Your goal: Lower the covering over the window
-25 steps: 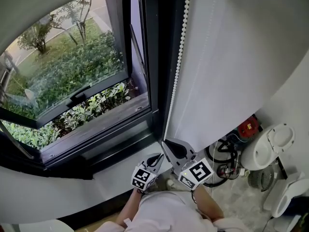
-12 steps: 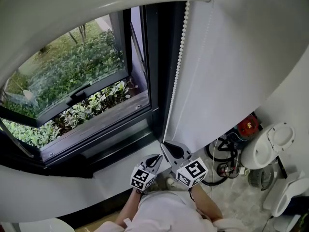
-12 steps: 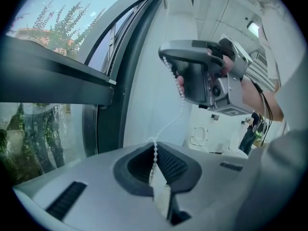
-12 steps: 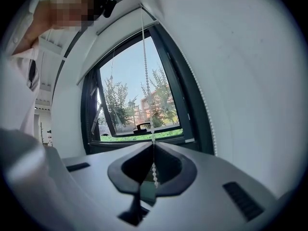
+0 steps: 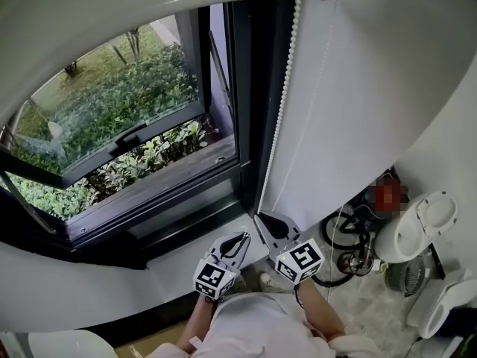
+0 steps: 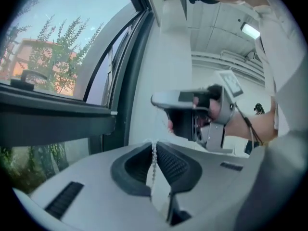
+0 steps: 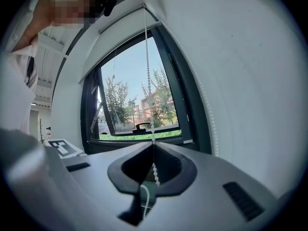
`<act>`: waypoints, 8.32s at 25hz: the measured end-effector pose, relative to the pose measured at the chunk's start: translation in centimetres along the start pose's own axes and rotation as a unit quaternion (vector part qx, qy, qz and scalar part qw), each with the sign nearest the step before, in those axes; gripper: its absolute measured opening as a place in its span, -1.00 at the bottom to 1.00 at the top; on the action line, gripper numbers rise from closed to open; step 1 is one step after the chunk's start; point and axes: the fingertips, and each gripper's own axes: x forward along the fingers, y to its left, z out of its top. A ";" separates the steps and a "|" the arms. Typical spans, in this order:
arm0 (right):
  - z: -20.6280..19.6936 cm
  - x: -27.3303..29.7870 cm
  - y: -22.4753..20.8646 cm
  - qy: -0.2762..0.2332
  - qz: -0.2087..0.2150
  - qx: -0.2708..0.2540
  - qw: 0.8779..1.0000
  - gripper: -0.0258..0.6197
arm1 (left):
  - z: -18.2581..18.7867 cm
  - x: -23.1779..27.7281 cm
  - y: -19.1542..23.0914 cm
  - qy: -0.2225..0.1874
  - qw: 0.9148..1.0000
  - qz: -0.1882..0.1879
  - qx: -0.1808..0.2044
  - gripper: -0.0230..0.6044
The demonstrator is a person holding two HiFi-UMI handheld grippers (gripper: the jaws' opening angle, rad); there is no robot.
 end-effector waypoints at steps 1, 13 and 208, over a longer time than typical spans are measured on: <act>-0.1 0.0 0.0 0.000 0.001 0.000 1.000 -0.92 | 1.3 -0.5 -0.1 -0.013 1.000 0.001 0.004 -0.86; -0.2 0.0 1.2 0.005 0.016 -0.017 1.000 -0.92 | 16.8 -4.1 -1.2 -0.152 0.987 -0.018 0.048 -0.53; -4.6 0.8 2.2 0.063 0.043 0.004 0.997 -0.93 | 20.3 -0.6 -1.1 -0.176 0.981 0.003 0.080 -0.64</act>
